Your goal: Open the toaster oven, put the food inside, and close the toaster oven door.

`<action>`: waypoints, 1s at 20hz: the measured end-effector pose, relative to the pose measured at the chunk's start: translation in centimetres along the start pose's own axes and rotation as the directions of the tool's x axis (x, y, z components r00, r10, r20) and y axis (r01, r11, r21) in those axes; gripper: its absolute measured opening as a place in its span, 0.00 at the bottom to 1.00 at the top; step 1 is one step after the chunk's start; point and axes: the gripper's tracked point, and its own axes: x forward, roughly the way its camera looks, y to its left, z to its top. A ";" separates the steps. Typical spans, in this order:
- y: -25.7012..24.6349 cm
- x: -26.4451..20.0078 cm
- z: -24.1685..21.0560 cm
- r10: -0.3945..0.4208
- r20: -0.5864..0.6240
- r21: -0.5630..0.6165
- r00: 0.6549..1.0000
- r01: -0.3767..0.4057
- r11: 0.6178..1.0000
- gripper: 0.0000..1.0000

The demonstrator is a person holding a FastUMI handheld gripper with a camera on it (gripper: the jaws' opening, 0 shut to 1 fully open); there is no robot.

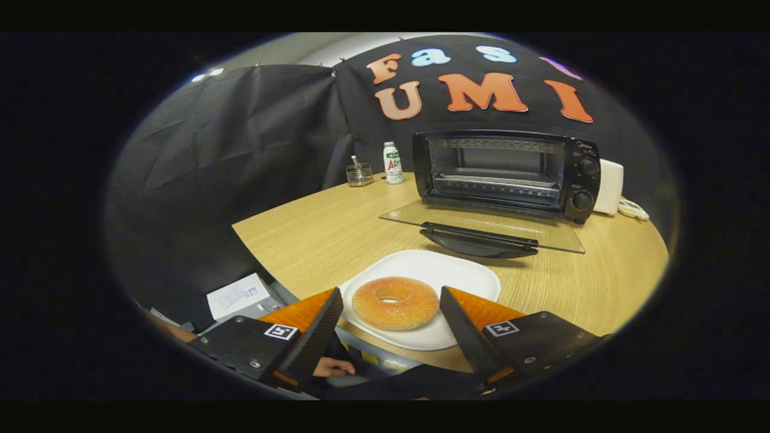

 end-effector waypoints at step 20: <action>-1.4 -0.8 6.9 0.034 0.200 0.482 0.979 -0.129 0.867 0.60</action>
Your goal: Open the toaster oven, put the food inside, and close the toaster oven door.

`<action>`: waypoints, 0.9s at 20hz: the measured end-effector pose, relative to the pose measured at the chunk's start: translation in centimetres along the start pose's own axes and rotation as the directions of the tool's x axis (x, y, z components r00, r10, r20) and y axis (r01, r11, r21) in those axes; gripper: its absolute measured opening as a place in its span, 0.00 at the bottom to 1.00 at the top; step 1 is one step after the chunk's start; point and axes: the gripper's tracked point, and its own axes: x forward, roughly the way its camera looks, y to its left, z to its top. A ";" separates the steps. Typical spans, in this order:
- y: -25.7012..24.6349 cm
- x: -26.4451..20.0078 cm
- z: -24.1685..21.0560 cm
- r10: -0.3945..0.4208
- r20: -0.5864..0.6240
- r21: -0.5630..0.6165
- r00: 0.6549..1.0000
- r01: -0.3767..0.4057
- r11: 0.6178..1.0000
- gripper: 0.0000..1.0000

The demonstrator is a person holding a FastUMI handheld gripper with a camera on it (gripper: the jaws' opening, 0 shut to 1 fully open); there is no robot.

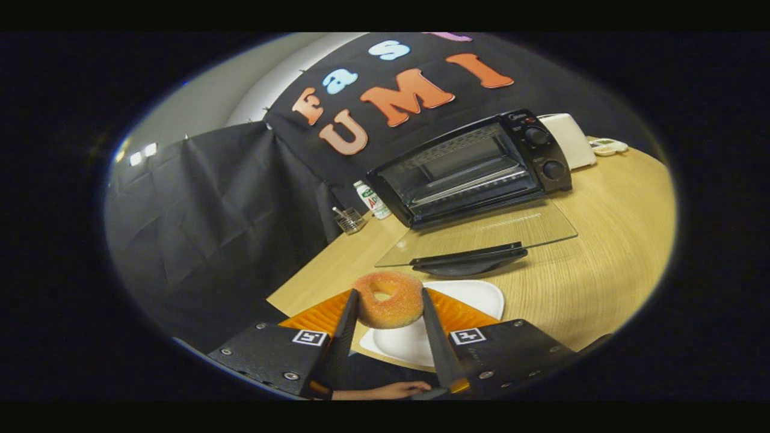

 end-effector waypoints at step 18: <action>-2.2 7.6 13.2 0.002 0.199 0.369 0.980 -0.077 0.926 0.59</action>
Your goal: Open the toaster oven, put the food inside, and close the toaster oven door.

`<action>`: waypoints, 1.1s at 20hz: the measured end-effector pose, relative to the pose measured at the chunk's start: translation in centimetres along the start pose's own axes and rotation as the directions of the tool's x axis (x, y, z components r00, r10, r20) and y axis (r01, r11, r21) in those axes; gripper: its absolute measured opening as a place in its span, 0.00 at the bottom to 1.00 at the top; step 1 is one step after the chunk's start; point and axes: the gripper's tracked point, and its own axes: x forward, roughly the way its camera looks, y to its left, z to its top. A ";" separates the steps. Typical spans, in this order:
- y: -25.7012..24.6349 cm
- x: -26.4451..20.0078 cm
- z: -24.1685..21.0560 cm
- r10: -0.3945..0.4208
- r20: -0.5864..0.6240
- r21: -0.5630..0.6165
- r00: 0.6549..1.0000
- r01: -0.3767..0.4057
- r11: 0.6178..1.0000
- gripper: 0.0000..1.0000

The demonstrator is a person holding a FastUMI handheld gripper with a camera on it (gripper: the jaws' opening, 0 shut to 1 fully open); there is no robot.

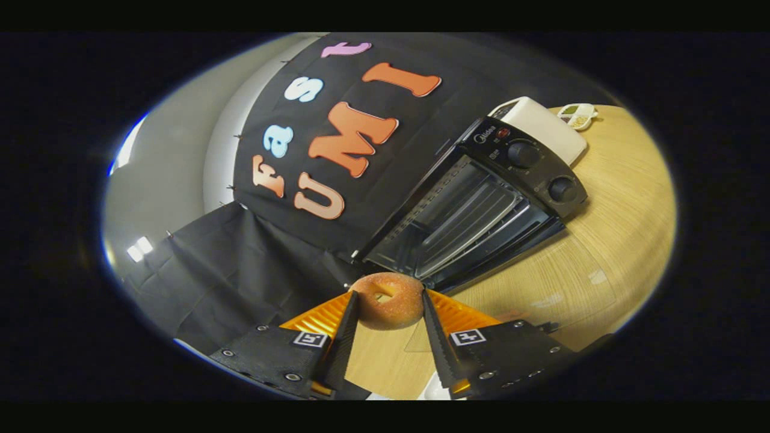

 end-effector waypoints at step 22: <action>-6.4 11.3 7.8 -0.226 0.151 -0.261 0.962 0.260 0.930 0.60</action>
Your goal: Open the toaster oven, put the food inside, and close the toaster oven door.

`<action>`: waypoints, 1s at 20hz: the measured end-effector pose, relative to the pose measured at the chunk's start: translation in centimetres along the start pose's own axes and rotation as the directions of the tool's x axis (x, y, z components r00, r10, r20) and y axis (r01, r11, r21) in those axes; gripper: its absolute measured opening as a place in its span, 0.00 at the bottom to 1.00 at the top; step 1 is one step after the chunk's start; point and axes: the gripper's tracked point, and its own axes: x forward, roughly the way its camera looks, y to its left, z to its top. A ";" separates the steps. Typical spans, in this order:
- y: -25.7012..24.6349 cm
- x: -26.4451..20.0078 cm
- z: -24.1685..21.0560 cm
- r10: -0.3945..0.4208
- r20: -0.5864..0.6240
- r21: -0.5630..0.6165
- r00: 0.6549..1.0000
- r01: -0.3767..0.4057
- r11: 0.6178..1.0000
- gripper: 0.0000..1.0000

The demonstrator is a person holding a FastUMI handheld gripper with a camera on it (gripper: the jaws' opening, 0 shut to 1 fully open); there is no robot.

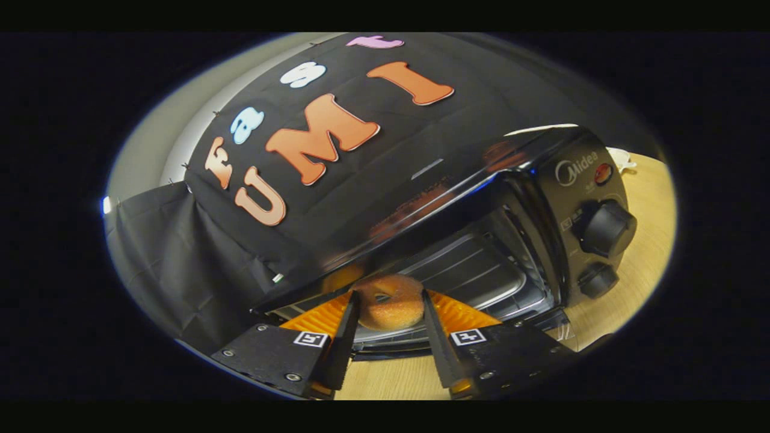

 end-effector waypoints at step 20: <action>1.0 -10.6 -2.5 -0.032 0.010 -0.456 0.999 0.033 0.889 0.95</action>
